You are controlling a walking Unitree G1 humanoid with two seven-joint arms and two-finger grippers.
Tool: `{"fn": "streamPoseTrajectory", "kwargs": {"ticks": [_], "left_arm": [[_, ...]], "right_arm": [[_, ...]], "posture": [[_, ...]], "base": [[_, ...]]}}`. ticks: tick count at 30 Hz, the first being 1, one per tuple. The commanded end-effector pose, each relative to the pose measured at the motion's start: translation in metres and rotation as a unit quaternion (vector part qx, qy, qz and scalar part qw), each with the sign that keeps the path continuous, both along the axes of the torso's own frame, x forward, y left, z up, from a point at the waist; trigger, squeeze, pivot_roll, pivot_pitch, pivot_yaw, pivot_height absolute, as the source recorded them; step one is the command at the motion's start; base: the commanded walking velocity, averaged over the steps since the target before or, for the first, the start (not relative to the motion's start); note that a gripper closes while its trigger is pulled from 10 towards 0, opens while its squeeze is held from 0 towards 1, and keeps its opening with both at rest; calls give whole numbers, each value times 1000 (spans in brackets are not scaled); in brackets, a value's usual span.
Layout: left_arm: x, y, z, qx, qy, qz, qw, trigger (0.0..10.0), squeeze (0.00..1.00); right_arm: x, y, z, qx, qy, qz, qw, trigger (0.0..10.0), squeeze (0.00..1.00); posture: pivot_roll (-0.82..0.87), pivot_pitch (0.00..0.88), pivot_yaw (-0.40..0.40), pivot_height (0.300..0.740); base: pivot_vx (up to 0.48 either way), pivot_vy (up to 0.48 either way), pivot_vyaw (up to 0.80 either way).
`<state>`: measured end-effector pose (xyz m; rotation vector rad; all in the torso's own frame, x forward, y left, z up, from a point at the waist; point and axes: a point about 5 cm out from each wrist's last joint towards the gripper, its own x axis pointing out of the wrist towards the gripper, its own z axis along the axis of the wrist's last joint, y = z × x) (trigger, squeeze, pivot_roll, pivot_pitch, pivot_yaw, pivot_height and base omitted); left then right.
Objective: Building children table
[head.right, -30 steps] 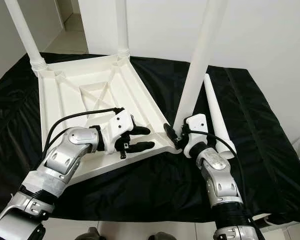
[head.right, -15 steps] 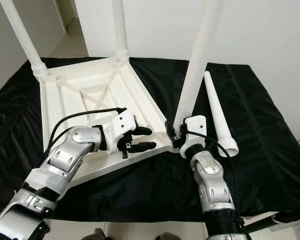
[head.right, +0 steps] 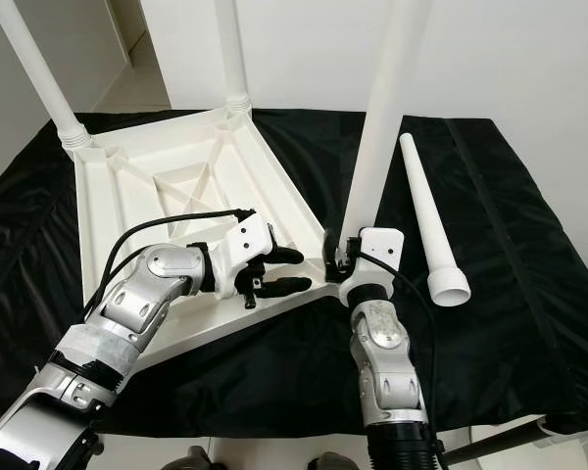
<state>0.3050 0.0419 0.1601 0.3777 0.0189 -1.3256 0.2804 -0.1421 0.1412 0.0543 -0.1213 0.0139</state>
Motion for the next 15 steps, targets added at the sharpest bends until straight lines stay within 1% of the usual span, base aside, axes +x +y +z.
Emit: {"fn": "streamPoseTrajectory", "kwargs": {"ticks": [1, 3, 7, 13, 15], "left_arm": [[3, 3, 0, 3, -1, 7, 1000, 10000, 0], [4, 4, -1, 3, -2, 9, 1000, 10000, 0], [4, 5, -1, 3, -3, 9, 1000, 10000, 0], [5, 4, 0, 1, -5, 13, 1000, 10000, 0], [5, 4, 0, 1, -5, 13, 1000, 10000, 0]], "right_arm": [[-2, 2, 0, -1, 5, -6, 1000, 10000, 1000], [-3, 3, 2, -2, 4, -8, 1000, 10000, 0], [-4, 2, 3, -11, 5, -8, 1000, 10000, 0], [-6, -4, 2, -31, 8, -8, 999, 10000, 0], [-6, -4, 2, -31, 8, -8, 999, 10000, 0]], "posture": [[-73, 0, 49, 740], [-68, 0, 41, 740], [-67, 0, 38, 740], [-66, 0, 43, 740], [-66, 0, 43, 740]], "base": [[0, 0, 0], [0, 0, 0], [0, 0, 0], [0, 0, 0], [0, 0, 0]]}}
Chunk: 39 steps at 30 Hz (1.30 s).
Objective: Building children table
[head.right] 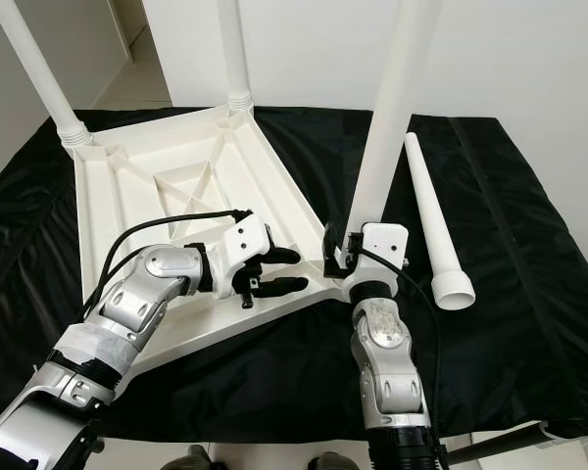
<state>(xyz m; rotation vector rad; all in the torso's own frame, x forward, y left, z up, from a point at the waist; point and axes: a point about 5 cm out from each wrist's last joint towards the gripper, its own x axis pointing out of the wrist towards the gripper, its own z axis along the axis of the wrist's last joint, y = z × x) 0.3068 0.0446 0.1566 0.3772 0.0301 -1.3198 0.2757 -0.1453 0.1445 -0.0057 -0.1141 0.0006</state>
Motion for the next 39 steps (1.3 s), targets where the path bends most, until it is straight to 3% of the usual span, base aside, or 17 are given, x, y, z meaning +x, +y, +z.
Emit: {"fn": "streamPoseTrajectory", "kwargs": {"ticks": [1, 9, 13, 15, 29, 30, 31, 38, 39], "left_arm": [[3, 1, 3, -2, -8, 9, 1000, 10000, 0], [10, 2, 10, -5, -18, 17, 1000, 10000, 0], [15, 2, 15, -15, -20, 23, 999, 10000, 0], [19, 1, 19, -19, -24, 27, 999, 10000, 0], [20, 2, 20, -14, -22, 19, 999, 10000, 0], [19, 1, 20, -16, -22, 16, 1000, 10000, 0], [19, 1, 20, -16, -23, 15, 999, 10000, 0], [21, -2, 19, -26, -22, 20, 999, 10000, 0], [20, -2, 19, -27, -21, 21, 999, 10000, 0]], "right_arm": [[-1, 0, -1, -2, 5, 1, 1000, 10000, 0], [0, -5, 1, -18, 7, 27, 999, 10000, 0], [-1, -7, 3, -44, 14, 74, 996, 10000, 0], [-2, -10, 3, -58, 24, 113, 992, 10000, 0], [-4, -11, -3, -104, 46, 213, 970, 9686, 0], [-3, -12, -4, -107, 49, 221, 968, 3412, 0], [-2, -14, -6, -114, 54, 226, 966, 0, 0], [-2, -20, -9, -114, 67, 224, 965, 0, 0], [-1, -22, -10, -115, 68, 212, 968, 10000, 0]], "posture": [[-66, 0, 43, 740], [-70, 0, 49, 740], [-84, 0, 50, 740], [-81, 0, 51, 740], [-93, 0, 78, 740], [-90, 0, 74, 740], [-97, 0, 66, 740], [-108, 0, 69, 740], [-112, 0, 64, 740]], "base": [[0, 0, 0], [0, 0, 0], [0, 0, 0], [0, 0, 0], [0, 0, 0], [0, 0, 0], [0, 0, 0], [0, 0, 0], [0, 0, 0]]}}
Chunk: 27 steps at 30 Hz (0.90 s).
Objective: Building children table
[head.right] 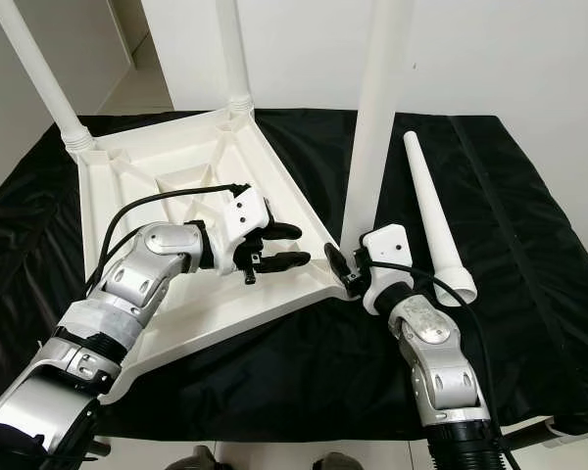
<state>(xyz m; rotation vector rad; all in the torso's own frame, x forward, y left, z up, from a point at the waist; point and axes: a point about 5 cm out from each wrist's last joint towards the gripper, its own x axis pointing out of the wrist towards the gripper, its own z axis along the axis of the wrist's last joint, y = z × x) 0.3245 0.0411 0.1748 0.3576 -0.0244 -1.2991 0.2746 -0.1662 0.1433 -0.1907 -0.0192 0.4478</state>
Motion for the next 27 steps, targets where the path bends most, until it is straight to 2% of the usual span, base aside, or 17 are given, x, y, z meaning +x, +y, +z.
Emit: {"fn": "streamPoseTrajectory", "kwargs": {"ticks": [1, 5, 9, 16, 19, 23, 24, 26, 27], "left_arm": [[3, 1, 1, -4, -5, 14, 1000, 10000, 0], [1, 2, 0, -7, 4, 6, 1000, 10000, 0], [5, 2, -4, -5, 11, 25, 1000, 10000, 0], [9, 3, -3, -14, 15, 37, 999, 10000, 0], [15, 3, -4, -14, 28, 65, 997, 10000, 0], [17, 4, -5, -14, 33, 77, 996, 10000, 0], [18, 5, -5, -15, 32, 84, 996, 10000, 0], [18, 6, -6, -16, 32, 86, 996, 10000, 0], [18, 7, -6, -23, 35, 93, 995, 10000, 0]], "right_arm": [[0, -1, -9, -16, 18, -5, 1000, 10000, 0], [1, -3, -7, 2, 13, -31, 999, 10000, 0], [2, -7, -9, 30, 4, -97, 995, 10000, 0], [2, -6, -10, 53, -6, -135, 989, 10000, 0], [-1, -3, -9, 64, -19, -187, 980, 10000, 0], [-4, 4, -6, 69, -22, -219, 973, 10000, 0], [-5, 11, -5, 86, -18, -253, 963, 10000, 0], [-6, 12, -5, 93, -14, -267, 959, 10000, 0], [-6, 15, -5, 103, -12, -297, 949, 10000, 0]], "posture": [[-112, 0, 64, 740], [-117, 0, 69, 740], [-104, 0, 69, 740], [-115, 0, 61, 740], [-117, 0, 52, 740], [-113, 0, 45, 740], [-112, 0, 44, 740], [-112, 0, 44, 740], [-100, 0, 36, 740]], "base": [[0, 0, 0], [0, 0, 0], [0, 0, 0], [0, 0, 0], [0, 0, 0], [0, 0, 0], [0, 0, 0], [0, 0, 0], [0, 0, 0]]}}
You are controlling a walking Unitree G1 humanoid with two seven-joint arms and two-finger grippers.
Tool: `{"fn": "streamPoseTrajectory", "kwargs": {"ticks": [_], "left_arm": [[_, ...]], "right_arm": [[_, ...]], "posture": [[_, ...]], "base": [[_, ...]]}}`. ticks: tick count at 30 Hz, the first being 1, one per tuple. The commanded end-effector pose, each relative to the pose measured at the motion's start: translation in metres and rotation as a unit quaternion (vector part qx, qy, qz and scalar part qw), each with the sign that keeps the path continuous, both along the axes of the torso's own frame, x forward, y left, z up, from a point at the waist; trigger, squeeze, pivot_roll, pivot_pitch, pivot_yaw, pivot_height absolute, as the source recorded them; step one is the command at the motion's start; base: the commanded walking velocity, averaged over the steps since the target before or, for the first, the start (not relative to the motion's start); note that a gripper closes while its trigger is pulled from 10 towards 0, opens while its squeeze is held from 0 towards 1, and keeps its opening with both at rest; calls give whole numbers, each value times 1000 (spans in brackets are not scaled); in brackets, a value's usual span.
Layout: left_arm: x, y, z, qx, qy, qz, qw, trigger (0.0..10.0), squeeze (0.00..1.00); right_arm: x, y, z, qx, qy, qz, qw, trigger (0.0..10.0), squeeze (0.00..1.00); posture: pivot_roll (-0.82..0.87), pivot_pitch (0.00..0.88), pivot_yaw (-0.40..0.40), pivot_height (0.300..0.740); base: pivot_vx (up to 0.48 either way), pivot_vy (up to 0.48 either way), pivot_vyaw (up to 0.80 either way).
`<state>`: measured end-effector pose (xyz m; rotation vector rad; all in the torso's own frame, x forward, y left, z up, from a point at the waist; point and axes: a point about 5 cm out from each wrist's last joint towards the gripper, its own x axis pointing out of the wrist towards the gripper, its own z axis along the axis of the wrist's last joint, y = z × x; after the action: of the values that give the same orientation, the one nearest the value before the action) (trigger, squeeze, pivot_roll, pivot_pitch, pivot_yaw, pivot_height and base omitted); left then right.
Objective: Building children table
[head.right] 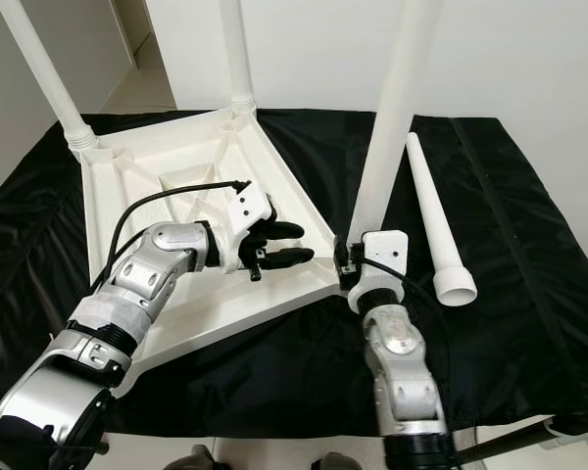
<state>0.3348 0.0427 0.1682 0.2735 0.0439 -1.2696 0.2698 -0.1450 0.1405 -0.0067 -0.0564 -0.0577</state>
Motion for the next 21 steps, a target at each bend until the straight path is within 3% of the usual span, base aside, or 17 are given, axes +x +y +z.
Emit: {"fn": "streamPoseTrajectory", "kwargs": {"ticks": [1, 9, 20, 21], "left_arm": [[8, 7, 0, -12, -8, 78, 997, 10000, 0], [9, 8, -2, -43, -3, 100, 994, 10000, 0], [9, 6, 2, -53, -28, 97, 993, 10000, 0], [9, 7, 2, -57, -32, 97, 993, 10000, 0]], "right_arm": [[-2, -3, -2, 20, 12, -74, 997, 10000, 0], [-1, 9, -3, 28, 14, -79, 996, 10000, 0], [-1, -2, -4, 17, 20, -102, 994, 10000, 0], [-2, -1, -4, 21, 19, -100, 995, 10000, 1000]], "posture": [[-95, 0, 38, 740], [-84, 0, 41, 740], [-82, 0, 47, 740], [-83, 0, 48, 740]], "base": [[0, 0, 0], [0, 0, 0], [0, 0, 0], [0, 0, 0]]}}
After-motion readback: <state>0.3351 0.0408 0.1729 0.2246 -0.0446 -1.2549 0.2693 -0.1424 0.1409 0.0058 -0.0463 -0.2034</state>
